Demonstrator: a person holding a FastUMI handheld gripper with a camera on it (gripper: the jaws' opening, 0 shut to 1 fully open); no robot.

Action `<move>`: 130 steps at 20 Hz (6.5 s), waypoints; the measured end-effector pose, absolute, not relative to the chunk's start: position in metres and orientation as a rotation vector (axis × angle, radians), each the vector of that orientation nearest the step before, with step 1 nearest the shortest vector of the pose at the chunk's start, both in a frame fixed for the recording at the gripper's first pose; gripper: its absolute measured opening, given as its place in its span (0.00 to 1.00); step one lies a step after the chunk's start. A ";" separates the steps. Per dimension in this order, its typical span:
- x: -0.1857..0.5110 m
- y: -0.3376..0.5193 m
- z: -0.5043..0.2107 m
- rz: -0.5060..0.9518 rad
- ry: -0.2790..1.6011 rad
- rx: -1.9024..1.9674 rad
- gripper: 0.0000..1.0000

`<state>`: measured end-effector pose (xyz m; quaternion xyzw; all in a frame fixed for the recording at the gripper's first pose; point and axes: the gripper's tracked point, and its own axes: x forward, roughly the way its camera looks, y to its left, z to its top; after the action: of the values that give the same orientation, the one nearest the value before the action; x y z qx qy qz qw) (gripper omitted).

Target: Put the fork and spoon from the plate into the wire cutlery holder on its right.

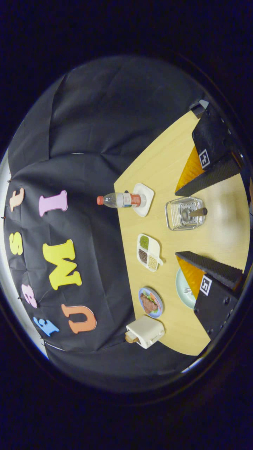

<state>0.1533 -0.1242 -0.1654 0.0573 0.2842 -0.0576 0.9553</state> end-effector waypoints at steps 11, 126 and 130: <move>0.147 -0.006 -0.199 -0.030 0.596 0.098 0.96; 0.063 -0.086 -0.054 -0.054 0.188 0.085 0.96; 0.028 -0.059 -0.037 -0.059 0.111 0.012 0.96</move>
<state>0.0283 -0.0586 -0.0373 0.0058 0.0557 -0.0295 0.9980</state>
